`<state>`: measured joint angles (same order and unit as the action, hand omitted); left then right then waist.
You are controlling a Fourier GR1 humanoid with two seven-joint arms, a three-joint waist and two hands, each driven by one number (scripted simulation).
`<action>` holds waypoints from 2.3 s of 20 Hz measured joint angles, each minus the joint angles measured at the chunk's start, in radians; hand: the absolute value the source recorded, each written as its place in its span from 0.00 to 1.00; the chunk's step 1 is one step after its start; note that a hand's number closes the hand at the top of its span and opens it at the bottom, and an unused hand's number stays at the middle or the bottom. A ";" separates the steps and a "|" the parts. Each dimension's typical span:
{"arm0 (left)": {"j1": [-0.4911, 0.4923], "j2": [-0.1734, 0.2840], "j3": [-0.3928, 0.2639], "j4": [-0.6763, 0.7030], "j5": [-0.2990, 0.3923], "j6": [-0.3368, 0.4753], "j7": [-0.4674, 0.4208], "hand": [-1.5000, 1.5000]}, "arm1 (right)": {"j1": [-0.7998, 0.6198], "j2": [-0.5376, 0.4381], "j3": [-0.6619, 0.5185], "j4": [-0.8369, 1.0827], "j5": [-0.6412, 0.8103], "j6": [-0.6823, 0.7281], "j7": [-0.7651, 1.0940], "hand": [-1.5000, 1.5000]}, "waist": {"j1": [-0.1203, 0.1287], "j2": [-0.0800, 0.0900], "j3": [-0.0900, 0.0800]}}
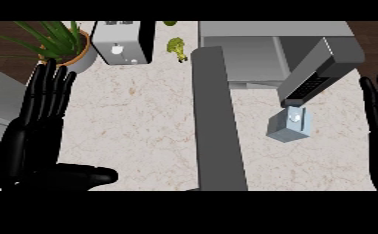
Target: Pick up the milk, place it into the microwave and close the microwave
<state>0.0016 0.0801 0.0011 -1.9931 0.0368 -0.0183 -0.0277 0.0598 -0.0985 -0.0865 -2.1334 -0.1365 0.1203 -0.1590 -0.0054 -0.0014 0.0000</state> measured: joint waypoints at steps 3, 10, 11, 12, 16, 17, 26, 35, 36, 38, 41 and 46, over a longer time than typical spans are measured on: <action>0.021 -0.016 -0.006 -0.015 -0.004 0.012 0.018 0.00 | 0.041 0.008 -0.014 -0.008 -0.035 0.029 -0.024 0.00 | 0.002 0.000 0.000; 0.126 -0.041 -0.034 -0.089 -0.003 0.005 0.016 0.00 | 0.063 0.016 -0.046 0.053 -0.047 0.055 -0.058 0.00 | 0.006 0.000 0.000; 0.141 -0.045 -0.044 -0.107 -0.008 0.005 0.021 0.00 | 0.073 0.023 -0.039 0.050 -0.032 0.052 -0.063 0.00 | 0.006 0.001 0.000; 0.153 -0.047 -0.052 -0.122 -0.013 0.005 0.025 0.00 | 0.076 0.025 -0.045 0.071 -0.025 0.055 -0.079 0.00 | 0.006 0.000 0.000; 0.193 -0.057 -0.071 -0.152 -0.019 0.001 0.023 0.00 | 0.081 0.032 -0.047 0.174 0.021 0.066 -0.152 0.00 | 0.008 0.001 0.000; 0.197 -0.056 -0.072 -0.173 -0.017 0.002 0.043 0.00 | 0.076 0.025 -0.061 0.188 0.013 0.070 -0.150 0.00 | 0.008 0.001 0.000; 0.304 -0.060 -0.112 -0.263 -0.023 -0.027 0.037 0.00 | 0.058 0.028 -0.095 0.456 0.089 0.071 -0.340 0.00 | 0.010 0.001 0.000; 0.341 -0.066 -0.134 -0.288 -0.039 -0.029 0.027 0.00 | 0.012 0.001 -0.153 0.767 0.121 0.072 -0.551 0.00 | 0.010 0.001 0.000; 0.358 -0.069 -0.155 -0.276 -0.049 -0.025 0.002 0.00 | -0.009 -0.002 -0.159 0.816 0.129 0.067 -0.579 0.00 | 0.011 0.001 0.000; 0.368 -0.072 -0.173 -0.287 -0.055 -0.016 0.007 0.00 | -0.037 -0.010 -0.164 0.898 0.141 0.065 -0.630 0.00 | 0.011 0.001 0.001; 0.362 -0.076 -0.185 -0.266 -0.070 -0.005 -0.005 0.00 | -0.093 -0.035 -0.184 1.027 0.138 0.079 -0.691 0.00 | 0.012 0.002 0.001; 0.363 -0.067 -0.173 -0.298 -0.059 -0.005 0.029 0.00 | -0.155 -0.060 -0.199 1.220 0.133 0.095 -0.777 0.00 | 0.013 0.002 0.000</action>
<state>0.3650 0.0132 -0.1719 -2.2914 -0.0219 -0.0237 0.0009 -0.0951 -0.1584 -0.2853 -0.9138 -0.0034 0.2157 -0.9363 0.0076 0.0006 0.0005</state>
